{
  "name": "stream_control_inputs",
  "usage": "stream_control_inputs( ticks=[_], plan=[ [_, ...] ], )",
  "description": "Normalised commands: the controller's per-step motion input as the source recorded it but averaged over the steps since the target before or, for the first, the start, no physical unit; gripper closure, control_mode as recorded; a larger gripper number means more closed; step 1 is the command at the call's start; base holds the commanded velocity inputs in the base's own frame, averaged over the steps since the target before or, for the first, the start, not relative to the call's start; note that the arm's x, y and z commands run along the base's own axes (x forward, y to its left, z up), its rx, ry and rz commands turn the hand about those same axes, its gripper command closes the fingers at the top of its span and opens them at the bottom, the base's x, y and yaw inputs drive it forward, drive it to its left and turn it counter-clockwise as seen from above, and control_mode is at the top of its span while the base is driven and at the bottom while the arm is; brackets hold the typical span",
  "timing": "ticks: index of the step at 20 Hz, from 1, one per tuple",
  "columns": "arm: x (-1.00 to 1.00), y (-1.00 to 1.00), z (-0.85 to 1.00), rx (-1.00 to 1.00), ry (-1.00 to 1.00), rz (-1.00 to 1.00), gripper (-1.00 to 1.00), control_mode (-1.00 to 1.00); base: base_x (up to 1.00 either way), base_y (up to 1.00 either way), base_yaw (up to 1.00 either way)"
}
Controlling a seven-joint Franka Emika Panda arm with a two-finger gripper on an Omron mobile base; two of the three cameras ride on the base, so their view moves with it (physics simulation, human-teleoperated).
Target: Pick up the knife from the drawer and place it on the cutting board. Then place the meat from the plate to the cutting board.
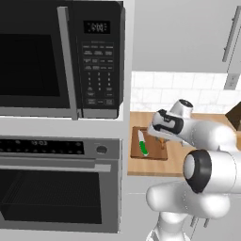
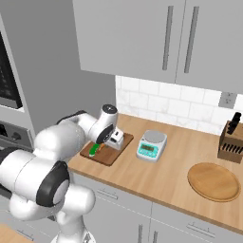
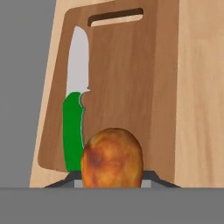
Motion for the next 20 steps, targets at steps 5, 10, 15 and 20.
stream_control_inputs(
  ticks=[5, 10, 15, 20],
  plan=[
    [0.35, 0.0, -0.38, 0.0, 0.01, 0.0, 1.0, -1.0, 0.0, 0.0, 0.0],
    [0.45, 0.0, -0.29, 0.0, 0.04, 0.0, 1.0, -1.0, 0.0, 0.0, 0.0],
    [0.41, 0.0, -0.22, 0.0, 0.05, 0.0, 1.0, -1.0, 0.0, 0.0, 0.0],
    [0.37, -0.02, -0.26, 0.0, 0.05, 0.0, 1.0, -1.0, 0.0, 0.0, 0.0]
  ],
)
